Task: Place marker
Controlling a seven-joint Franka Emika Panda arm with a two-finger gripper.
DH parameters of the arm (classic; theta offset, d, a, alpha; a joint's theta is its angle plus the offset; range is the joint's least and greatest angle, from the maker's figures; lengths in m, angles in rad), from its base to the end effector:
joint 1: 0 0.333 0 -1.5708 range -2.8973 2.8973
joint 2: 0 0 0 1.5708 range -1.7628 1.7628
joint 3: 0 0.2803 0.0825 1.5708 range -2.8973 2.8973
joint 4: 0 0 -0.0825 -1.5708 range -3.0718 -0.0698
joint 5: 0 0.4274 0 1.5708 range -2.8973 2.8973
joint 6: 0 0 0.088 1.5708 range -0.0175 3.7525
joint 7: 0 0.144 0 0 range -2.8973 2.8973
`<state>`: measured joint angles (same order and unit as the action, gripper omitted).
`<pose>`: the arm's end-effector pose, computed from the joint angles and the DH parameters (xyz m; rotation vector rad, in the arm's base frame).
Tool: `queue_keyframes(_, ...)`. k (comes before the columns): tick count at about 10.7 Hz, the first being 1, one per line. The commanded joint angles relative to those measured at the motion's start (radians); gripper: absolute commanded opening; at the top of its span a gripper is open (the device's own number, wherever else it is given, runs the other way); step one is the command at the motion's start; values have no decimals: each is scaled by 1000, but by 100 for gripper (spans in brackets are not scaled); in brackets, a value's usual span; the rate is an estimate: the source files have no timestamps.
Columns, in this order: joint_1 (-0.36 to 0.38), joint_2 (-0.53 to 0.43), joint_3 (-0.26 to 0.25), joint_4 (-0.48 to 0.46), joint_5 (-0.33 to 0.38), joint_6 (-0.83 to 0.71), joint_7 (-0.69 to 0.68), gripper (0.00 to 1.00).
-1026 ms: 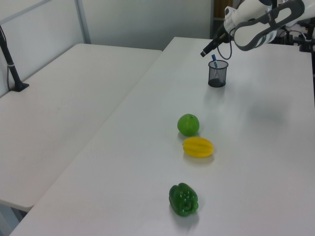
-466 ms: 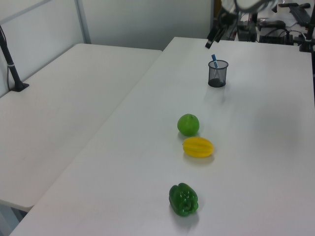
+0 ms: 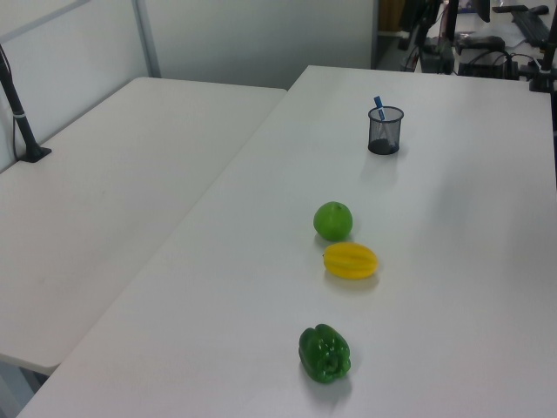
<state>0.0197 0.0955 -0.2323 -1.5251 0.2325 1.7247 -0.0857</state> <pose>0.6348 -0.1014 0.5356 -2.9353 0.2179 -0.2014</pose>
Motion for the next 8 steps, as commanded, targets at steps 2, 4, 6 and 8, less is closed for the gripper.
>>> queue_keyframes(2, 11, -81, 169, 22, -199, -165, 300, 100)
queue_keyframes(4, 12, -114, 215, -35, -277, -165, 319, 100)
queue_keyframes(6, 37, -132, 212, -73, -277, -122, 227, 100)
queue_keyframes(8, 42, -140, 203, -118, -271, 2, 100, 100)
